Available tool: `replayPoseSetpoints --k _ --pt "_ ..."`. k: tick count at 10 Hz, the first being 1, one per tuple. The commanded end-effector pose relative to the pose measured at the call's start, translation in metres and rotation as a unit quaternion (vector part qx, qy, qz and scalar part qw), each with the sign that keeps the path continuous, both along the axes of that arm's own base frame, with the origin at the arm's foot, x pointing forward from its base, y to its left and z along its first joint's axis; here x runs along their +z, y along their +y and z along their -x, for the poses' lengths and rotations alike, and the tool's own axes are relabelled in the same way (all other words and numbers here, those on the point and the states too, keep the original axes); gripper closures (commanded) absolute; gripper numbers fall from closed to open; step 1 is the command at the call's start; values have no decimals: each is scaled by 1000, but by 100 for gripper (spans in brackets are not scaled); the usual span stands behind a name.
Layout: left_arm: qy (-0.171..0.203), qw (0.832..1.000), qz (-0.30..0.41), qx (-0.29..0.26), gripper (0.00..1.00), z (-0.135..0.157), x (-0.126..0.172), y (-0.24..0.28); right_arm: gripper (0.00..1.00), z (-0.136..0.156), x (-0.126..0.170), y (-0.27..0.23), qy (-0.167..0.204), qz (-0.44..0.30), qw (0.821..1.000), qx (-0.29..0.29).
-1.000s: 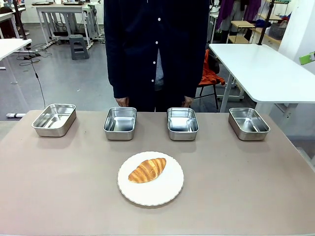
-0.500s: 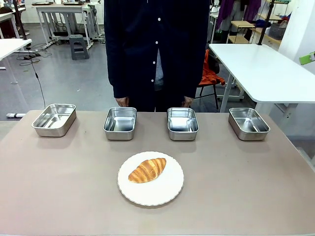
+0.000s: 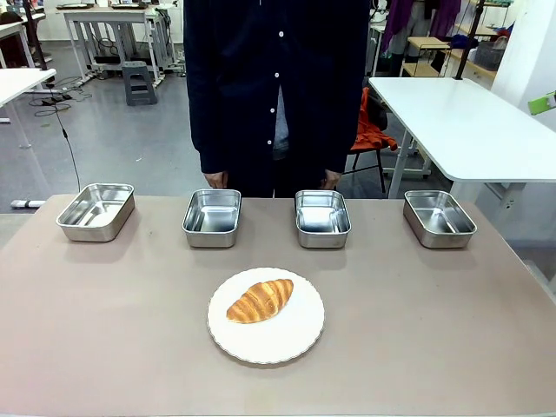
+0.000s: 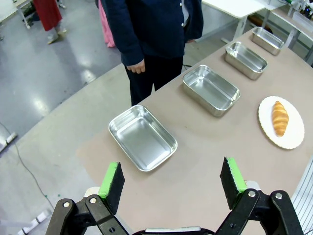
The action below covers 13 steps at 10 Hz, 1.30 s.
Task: Place the bread in the container.
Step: Place the Butter Roll into the Airtight Container indicated by the human.
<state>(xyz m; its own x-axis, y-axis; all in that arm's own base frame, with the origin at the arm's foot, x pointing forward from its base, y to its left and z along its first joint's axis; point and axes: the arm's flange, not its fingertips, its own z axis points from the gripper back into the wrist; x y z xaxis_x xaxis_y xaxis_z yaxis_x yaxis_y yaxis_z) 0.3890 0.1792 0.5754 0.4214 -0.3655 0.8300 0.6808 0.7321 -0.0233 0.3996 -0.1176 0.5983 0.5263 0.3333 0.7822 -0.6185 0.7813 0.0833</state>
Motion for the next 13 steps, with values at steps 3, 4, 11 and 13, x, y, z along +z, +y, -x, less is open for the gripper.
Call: replayPoseSetpoints --k 3,4,11,13 --pt "0 1000 0 0 0 0 0 0 0 0 0 1 -3 -6 1000 3" --pt "0 1000 0 0 0 0 0 0 0 0 0 1 -3 -6 1000 3" --pt "0 1000 0 0 0 0 0 0 0 0 0 1 -3 -6 1000 3" --pt "0 1000 0 0 0 0 0 0 0 0 0 1 -3 -6 1000 3"
